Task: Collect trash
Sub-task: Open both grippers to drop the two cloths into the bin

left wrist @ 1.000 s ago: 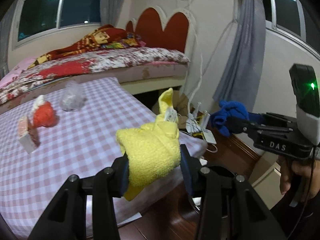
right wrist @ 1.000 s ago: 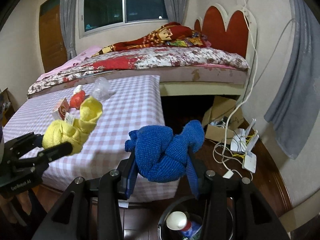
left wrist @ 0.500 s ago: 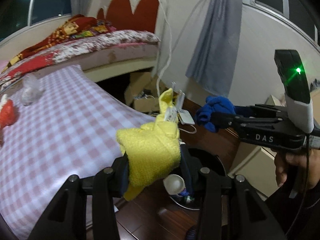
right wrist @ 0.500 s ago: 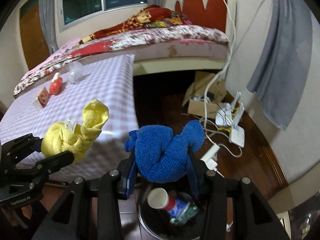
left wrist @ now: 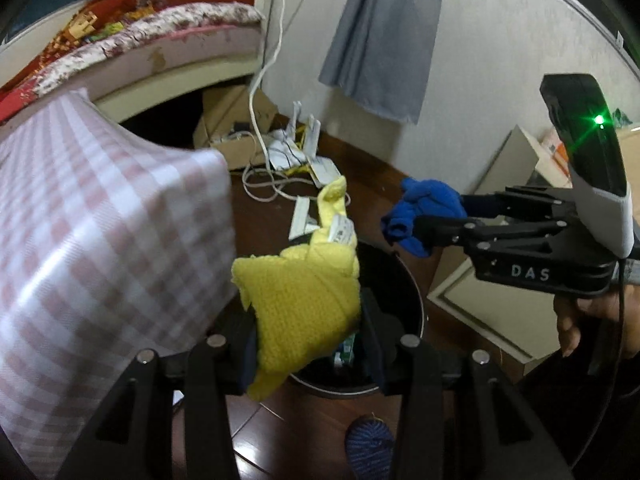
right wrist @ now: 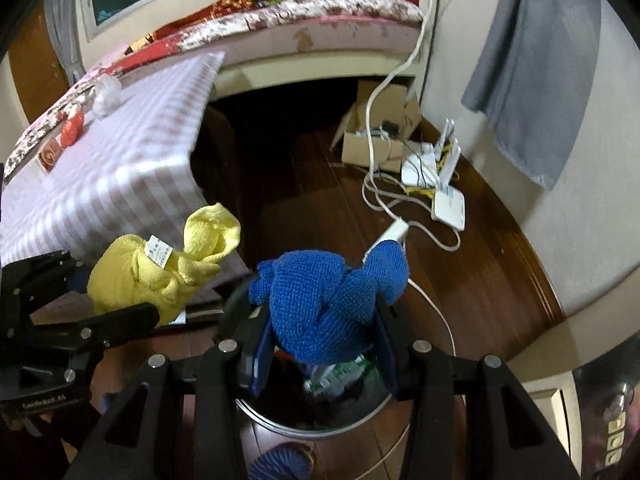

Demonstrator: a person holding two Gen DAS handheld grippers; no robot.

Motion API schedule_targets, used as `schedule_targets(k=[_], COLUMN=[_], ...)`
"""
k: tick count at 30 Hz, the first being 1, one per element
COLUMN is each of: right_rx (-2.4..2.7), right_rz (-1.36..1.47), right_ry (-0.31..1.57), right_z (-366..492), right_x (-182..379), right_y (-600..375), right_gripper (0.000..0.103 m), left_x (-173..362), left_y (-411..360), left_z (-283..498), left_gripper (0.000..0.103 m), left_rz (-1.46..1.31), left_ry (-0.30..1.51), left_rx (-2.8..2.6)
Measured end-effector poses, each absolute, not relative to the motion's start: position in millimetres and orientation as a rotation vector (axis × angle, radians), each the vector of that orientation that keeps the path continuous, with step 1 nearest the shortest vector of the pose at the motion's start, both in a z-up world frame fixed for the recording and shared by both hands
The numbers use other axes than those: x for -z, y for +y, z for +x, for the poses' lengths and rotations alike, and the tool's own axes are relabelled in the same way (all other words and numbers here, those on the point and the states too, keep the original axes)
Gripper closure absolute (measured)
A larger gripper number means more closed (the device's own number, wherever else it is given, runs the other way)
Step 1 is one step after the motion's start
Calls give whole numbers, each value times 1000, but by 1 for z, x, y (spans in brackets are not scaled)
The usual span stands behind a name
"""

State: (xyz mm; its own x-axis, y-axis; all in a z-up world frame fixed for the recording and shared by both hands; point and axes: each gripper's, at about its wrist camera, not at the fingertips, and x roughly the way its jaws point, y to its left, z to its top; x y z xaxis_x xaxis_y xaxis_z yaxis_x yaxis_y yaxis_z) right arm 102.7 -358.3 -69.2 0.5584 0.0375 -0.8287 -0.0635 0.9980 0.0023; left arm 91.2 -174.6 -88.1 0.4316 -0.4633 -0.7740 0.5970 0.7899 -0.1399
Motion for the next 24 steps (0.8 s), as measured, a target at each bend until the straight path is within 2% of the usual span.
schedule_targets(k=[16, 17, 18, 19, 20, 21, 24], right_rx=[-100, -99, -91, -77, -48, -14, 54], right_rz=[15, 20, 25, 28, 27, 25, 45], right_ry=[1114, 1123, 1133, 1140, 1141, 1147, 1168], right_z=[103, 105, 108, 110, 111, 113, 116], right_x=[123, 126, 131, 134, 138, 141, 145], right_y=[-380, -381, -383, -385, -388, -392, -405], right_gripper=[55, 54, 48, 33, 24, 11, 6], left_x=[132, 134, 135, 137, 138, 138, 142], left_y=[-209, -208, -208, -206, -201, -198, -190], left_z=[95, 98, 103, 105, 107, 108, 112], left_gripper=[56, 50, 38, 28, 14, 8, 2], left_rz=[205, 189, 162, 132, 115, 108, 108], left_ry=[1054, 1070, 1079, 1083, 1069, 1056, 1057], left_rx=[732, 745, 754, 754, 714, 688, 633])
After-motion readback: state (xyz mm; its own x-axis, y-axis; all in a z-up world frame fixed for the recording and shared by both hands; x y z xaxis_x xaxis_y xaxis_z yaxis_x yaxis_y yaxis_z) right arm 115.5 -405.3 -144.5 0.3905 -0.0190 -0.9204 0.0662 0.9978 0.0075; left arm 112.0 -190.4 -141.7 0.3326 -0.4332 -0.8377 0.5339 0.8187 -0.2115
